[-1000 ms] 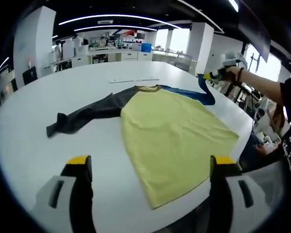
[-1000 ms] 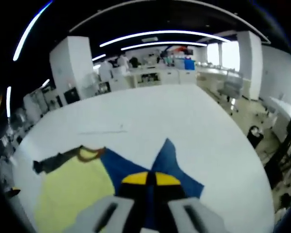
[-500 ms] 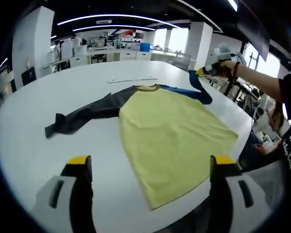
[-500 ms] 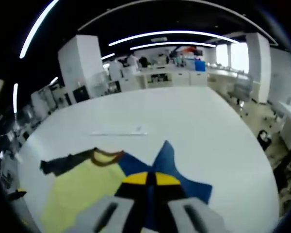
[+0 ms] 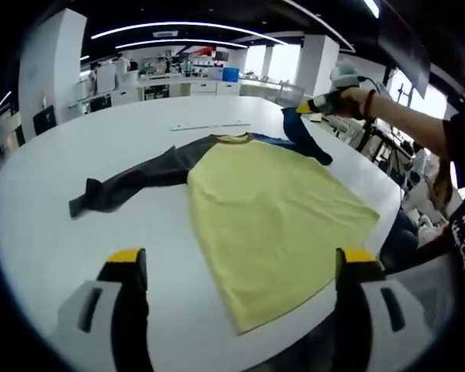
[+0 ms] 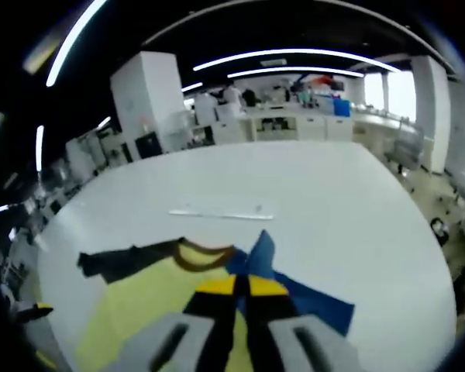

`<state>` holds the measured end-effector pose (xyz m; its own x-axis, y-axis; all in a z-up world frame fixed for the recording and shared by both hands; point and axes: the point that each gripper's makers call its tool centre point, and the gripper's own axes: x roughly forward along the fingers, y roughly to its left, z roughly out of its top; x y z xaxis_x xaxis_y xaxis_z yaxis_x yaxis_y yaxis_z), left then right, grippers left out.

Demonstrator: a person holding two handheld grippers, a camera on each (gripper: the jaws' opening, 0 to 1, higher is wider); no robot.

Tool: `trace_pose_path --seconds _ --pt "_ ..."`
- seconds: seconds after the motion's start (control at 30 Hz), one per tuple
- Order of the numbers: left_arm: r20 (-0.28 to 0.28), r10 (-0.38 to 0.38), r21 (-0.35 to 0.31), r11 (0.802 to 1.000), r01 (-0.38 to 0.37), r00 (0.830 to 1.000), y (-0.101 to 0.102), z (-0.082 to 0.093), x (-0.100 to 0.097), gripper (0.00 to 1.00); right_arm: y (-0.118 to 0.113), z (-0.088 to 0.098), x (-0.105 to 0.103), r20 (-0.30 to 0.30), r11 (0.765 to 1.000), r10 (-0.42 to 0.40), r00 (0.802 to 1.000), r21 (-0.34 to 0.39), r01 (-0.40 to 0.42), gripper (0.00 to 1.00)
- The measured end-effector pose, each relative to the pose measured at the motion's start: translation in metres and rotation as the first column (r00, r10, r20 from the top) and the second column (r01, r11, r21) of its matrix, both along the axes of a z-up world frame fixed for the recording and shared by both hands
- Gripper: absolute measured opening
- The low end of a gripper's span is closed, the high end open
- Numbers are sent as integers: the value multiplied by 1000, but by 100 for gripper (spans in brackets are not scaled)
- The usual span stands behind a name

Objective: Fold the garment on the visible template until the final outline fits inside the template.

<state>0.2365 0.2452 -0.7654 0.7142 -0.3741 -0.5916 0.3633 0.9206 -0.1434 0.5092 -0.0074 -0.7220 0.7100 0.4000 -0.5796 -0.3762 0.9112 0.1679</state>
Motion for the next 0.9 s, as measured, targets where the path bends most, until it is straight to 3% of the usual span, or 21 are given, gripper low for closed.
trace_pose_path --seconds 0.9 --pt "17 38 -42 998 -37 999 6 -2 5 99 90 2 8 -4 987 159 987 37 -159 0"
